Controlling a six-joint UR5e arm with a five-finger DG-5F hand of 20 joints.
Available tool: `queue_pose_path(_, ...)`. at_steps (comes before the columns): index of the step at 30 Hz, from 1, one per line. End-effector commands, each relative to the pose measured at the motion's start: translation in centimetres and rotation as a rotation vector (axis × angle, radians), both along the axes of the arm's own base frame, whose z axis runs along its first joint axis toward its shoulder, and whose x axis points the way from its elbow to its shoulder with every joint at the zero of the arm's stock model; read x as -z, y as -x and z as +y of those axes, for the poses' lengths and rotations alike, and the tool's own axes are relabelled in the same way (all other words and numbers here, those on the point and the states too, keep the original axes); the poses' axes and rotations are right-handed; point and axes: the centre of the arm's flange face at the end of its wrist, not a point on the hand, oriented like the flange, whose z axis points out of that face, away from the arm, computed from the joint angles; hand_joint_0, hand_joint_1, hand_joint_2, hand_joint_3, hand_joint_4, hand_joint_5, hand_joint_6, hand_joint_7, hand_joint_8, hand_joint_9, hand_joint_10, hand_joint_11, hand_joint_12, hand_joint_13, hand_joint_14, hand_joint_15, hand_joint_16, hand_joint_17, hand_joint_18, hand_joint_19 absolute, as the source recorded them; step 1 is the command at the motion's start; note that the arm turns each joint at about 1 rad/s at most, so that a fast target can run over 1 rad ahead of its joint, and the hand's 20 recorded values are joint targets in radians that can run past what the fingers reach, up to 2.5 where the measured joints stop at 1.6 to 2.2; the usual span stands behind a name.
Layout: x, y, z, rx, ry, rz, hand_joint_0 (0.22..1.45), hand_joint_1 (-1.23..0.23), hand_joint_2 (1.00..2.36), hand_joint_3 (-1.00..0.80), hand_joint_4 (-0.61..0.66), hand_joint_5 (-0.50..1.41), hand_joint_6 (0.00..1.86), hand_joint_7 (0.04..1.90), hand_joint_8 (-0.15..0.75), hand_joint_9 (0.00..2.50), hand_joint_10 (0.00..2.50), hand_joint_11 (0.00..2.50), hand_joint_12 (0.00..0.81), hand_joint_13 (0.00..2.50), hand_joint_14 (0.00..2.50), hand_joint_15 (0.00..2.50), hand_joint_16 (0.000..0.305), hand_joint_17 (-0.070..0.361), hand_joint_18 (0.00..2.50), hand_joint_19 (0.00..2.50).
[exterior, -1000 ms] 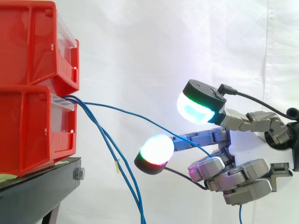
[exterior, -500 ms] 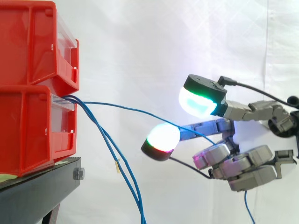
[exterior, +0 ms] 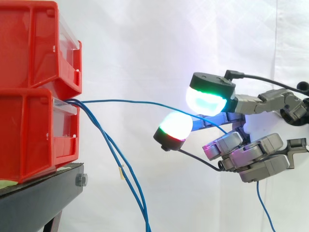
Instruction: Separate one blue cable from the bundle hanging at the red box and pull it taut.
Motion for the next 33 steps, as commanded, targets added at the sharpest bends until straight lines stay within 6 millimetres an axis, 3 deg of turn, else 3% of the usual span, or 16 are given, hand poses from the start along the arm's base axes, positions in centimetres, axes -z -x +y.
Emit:
queue_pose_path(1, -0.2, -0.1, 0.0, 0.002, 0.004, -0.002, 0.62, -0.57, 1.0, -0.45, -0.05, -0.18, 0.54, 1.23, 0.327, 0.15, 2.5, 1.61, 0.433, 1.09, 2.5, 1.0, 0.049, 0.11, 1.98, 1.87)
queue_pose_path(8, -0.3, -0.2, 0.4, 0.011, 0.008, -0.004, 0.58, -0.49, 1.0, -0.5, 0.01, -0.18, 0.65, 1.09, 0.348, 0.2, 2.5, 1.65, 0.448, 1.1, 2.5, 1.01, 0.049, 0.111, 1.97, 1.8)
queue_pose_path(12, -0.3, -0.2, 0.8, 0.015, 0.012, 0.0, 0.62, -0.41, 1.0, -0.46, 0.05, -0.18, 0.69, 1.04, 0.348, 0.21, 2.5, 1.65, 0.442, 1.1, 2.5, 1.03, 0.047, 0.107, 1.96, 1.8)
queue_pose_path(18, -0.3, -0.2, 0.8, 0.013, 0.012, -0.002, 0.62, -0.55, 1.02, -0.23, 0.05, -0.18, 0.71, 1.03, 0.35, 0.22, 2.5, 1.69, 0.445, 1.11, 2.5, 1.07, 0.048, 0.107, 1.96, 1.78)
queue_pose_path(21, -0.3, -0.2, 0.9, 0.012, 0.012, 0.001, 0.64, -0.66, 1.03, -0.15, 0.05, -0.21, 0.81, 0.92, 0.339, 0.23, 2.5, 1.67, 0.445, 1.12, 2.5, 1.07, 0.048, 0.107, 1.96, 1.74)
queue_pose_path(33, -0.2, -0.2, 1.4, 0.009, 0.009, 0.003, 0.68, -0.78, 1.02, -0.23, 0.01, -0.22, 0.84, 0.84, 0.325, 0.24, 2.5, 1.68, 0.436, 1.08, 2.5, 1.14, 0.047, 0.105, 1.93, 1.9)
